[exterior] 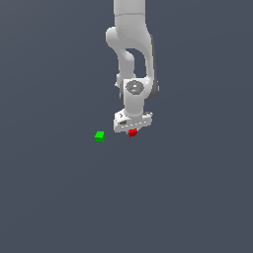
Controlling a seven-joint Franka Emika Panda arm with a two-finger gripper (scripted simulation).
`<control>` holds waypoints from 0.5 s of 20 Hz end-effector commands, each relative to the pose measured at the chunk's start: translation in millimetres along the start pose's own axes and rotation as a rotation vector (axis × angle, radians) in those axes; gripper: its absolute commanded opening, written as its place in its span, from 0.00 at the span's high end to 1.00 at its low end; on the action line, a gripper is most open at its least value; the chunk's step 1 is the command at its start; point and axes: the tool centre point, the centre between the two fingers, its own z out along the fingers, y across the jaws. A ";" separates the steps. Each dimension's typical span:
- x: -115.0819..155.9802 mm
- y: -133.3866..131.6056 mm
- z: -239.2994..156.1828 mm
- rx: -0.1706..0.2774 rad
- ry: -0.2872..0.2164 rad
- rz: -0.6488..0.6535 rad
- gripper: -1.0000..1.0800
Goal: Stack the red cube on top of the green cube.
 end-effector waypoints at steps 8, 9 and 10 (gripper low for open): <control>-0.3 -0.2 -52.2 0.000 0.001 0.000 1.00; -0.2 -0.2 -57.7 0.000 0.001 0.000 1.00; -0.2 -0.2 -62.7 0.000 0.001 0.000 1.00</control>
